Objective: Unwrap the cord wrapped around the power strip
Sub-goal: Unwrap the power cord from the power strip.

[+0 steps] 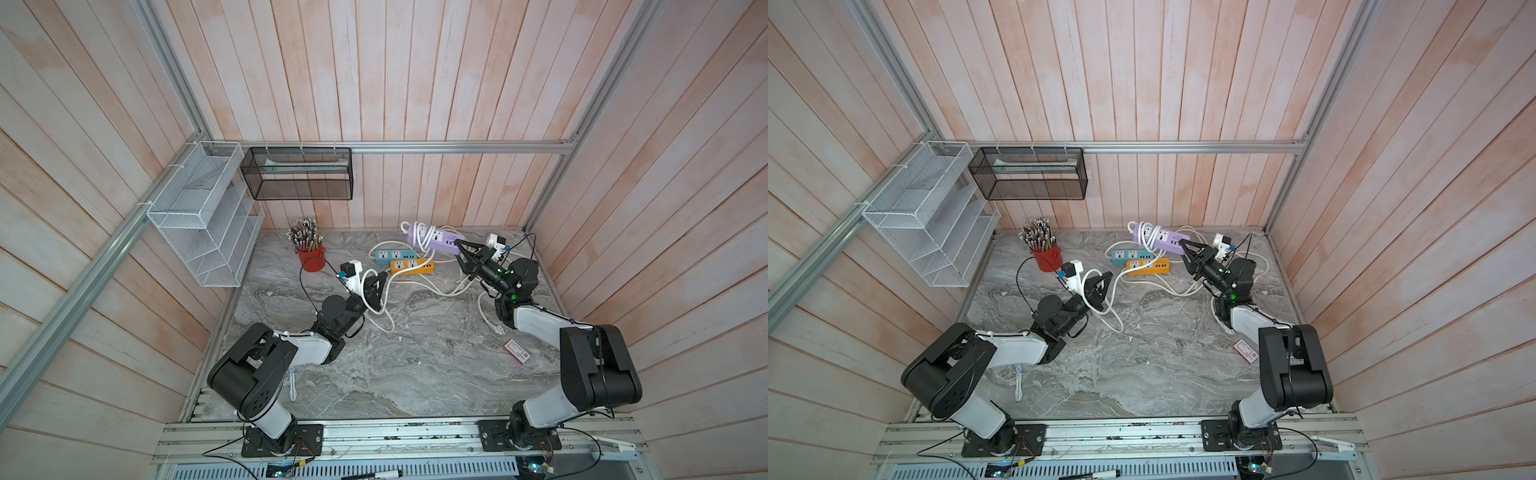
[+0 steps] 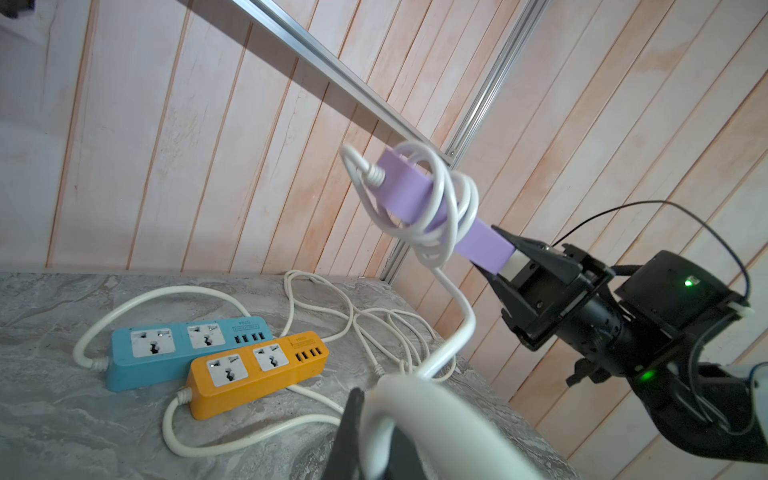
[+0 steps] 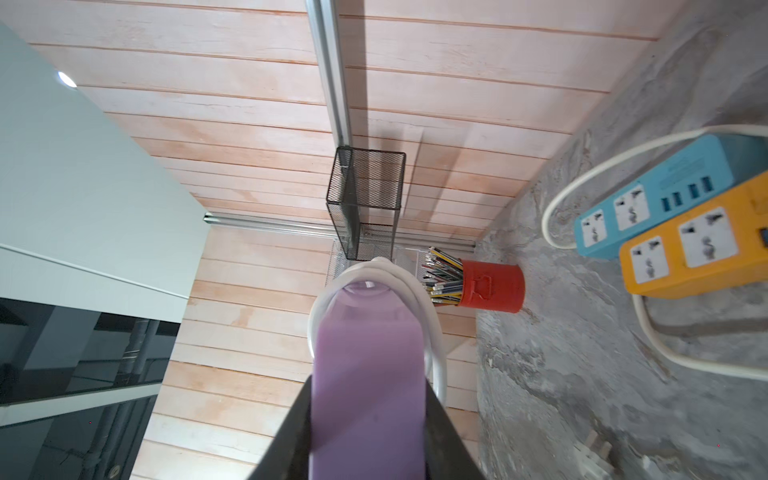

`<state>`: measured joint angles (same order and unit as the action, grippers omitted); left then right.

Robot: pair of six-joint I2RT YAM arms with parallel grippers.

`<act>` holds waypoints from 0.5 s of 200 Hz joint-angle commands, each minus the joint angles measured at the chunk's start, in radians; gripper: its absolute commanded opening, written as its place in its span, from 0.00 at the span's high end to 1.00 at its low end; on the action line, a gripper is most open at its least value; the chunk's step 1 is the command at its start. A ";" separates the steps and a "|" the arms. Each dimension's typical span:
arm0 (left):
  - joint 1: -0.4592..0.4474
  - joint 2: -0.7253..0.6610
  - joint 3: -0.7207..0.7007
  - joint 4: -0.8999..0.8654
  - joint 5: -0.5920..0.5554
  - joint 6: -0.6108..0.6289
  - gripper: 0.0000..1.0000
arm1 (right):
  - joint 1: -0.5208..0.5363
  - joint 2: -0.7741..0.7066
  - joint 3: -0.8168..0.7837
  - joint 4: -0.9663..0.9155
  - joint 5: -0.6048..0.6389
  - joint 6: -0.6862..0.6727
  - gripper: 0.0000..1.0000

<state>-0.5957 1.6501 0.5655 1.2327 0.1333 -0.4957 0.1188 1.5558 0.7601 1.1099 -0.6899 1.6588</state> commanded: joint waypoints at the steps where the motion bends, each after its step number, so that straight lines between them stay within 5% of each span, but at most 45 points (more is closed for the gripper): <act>1: -0.021 0.063 -0.017 0.048 -0.036 -0.025 1.00 | -0.004 0.017 0.055 0.194 0.005 0.098 0.78; 100: 0.056 0.313 0.165 0.055 -0.064 -0.031 1.00 | 0.005 -0.115 0.153 0.104 -0.156 0.114 0.77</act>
<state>-0.5831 1.9182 0.6861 1.3060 0.0704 -0.5220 0.1207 1.5051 0.8726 1.1683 -0.7921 1.7588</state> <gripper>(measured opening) 0.066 0.335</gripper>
